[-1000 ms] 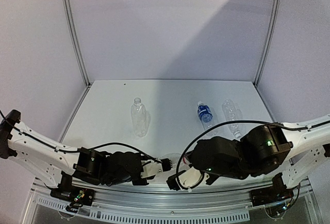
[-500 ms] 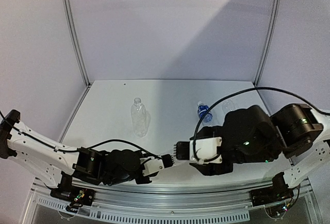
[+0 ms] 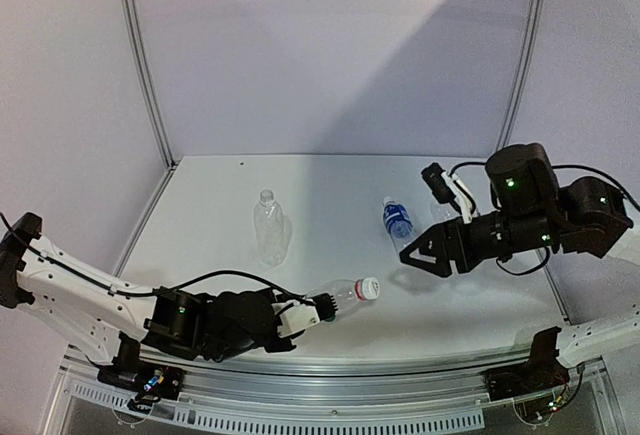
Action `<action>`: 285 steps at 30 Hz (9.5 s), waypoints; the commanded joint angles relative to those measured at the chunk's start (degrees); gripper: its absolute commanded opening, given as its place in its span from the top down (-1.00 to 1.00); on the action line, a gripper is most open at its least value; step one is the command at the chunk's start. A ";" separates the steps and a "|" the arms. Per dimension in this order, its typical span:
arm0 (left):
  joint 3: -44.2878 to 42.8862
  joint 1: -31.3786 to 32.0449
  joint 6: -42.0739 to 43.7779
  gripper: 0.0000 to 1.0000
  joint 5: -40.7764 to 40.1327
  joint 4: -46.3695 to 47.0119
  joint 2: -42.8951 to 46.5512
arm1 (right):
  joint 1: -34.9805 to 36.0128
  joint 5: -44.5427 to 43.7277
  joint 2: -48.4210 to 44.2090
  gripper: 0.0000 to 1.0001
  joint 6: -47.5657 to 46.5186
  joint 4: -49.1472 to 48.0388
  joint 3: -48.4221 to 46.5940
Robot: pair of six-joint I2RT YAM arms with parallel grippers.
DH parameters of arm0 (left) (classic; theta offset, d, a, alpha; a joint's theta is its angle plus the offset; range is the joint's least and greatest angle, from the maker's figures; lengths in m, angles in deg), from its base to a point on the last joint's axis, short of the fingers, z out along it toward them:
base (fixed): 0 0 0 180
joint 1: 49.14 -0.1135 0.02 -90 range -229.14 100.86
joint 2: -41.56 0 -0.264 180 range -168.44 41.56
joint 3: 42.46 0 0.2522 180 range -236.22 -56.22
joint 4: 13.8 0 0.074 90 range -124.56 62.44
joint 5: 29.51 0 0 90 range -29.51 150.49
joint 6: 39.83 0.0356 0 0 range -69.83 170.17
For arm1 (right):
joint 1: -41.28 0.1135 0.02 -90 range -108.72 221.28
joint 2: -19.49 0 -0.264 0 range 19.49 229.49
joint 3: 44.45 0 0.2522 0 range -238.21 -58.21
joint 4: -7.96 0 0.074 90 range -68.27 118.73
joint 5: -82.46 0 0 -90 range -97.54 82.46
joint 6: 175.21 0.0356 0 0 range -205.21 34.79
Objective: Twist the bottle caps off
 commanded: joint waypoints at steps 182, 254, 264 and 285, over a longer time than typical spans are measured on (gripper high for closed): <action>6.47 -8.39 -16.77 0.69 -1.25 8.92 14.63 | 6.66 -4.59 26.53 0.08 -7.27 -39.75 -8.69; 11.62 -8.26 -15.80 -0.63 0.94 9.97 31.80 | -14.73 -4.55 69.20 0.93 -22.80 -13.84 -57.47; 11.61 -8.22 -15.71 -0.63 1.29 9.99 31.94 | -15.41 -4.93 73.99 0.66 -22.26 -13.51 -61.02; 11.69 -8.17 -15.62 -0.63 1.70 10.30 31.48 | -15.48 -2.98 74.09 -0.02 -21.92 -14.02 -60.84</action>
